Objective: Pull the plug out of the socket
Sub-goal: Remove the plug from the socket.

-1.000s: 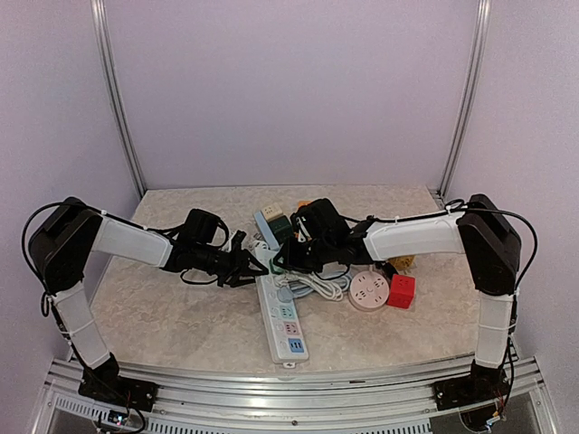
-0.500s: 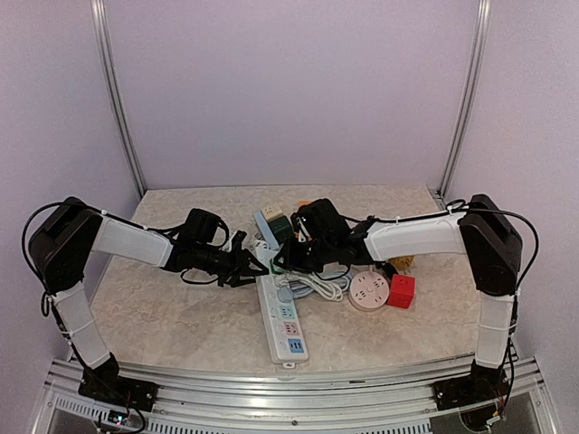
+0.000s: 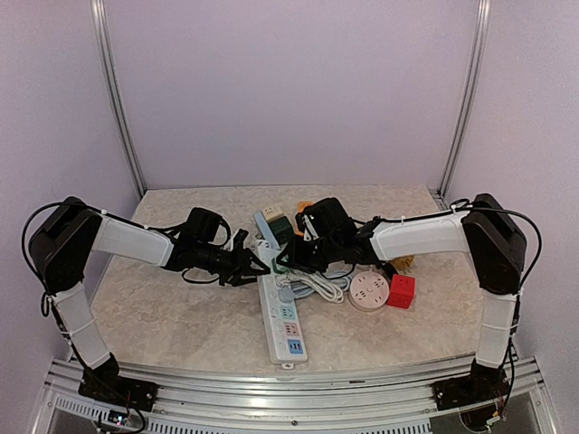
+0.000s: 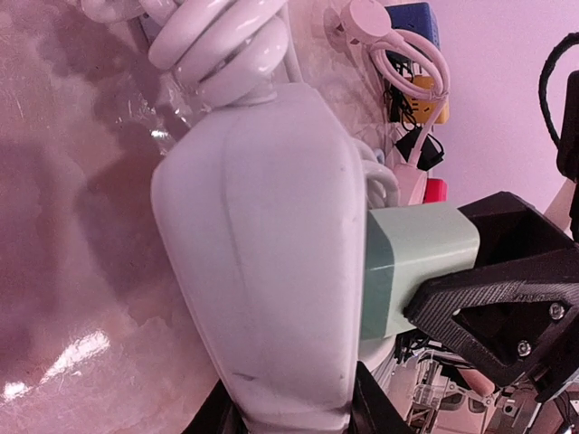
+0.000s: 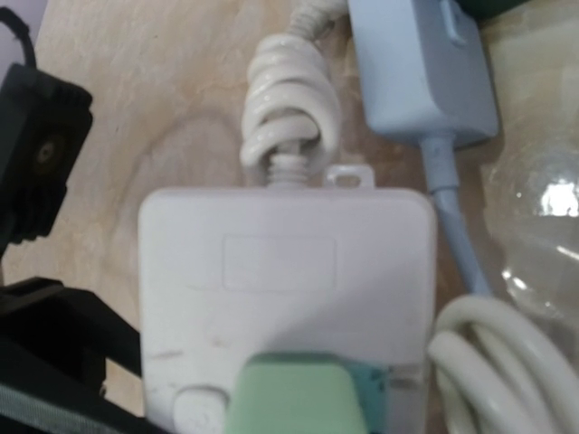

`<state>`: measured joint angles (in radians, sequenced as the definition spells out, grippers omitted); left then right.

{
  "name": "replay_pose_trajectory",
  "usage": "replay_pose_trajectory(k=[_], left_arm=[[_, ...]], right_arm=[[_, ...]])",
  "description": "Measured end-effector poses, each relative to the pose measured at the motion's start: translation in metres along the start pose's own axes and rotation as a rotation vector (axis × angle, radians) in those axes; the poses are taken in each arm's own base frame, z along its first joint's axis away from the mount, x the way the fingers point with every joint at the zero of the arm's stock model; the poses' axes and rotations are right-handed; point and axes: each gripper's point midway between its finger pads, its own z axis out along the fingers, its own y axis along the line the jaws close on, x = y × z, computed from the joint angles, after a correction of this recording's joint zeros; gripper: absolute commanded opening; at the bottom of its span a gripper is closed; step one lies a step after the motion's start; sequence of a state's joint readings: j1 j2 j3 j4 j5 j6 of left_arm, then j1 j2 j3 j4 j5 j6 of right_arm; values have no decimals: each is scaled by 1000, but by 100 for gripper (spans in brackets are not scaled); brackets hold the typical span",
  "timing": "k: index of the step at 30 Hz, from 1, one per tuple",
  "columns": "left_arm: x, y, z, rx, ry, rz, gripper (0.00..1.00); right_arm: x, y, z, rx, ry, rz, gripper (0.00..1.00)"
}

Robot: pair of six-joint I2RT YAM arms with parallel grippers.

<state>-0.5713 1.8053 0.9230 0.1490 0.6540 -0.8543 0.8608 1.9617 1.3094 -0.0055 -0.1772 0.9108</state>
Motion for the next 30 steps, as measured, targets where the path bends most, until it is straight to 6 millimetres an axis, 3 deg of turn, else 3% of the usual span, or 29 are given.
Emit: replay_pose_trajectory(k=[30], left_arm=[[1, -5, 1, -9, 5, 33, 4]], right_arm=[[1, 15, -17, 257, -100, -167, 0]])
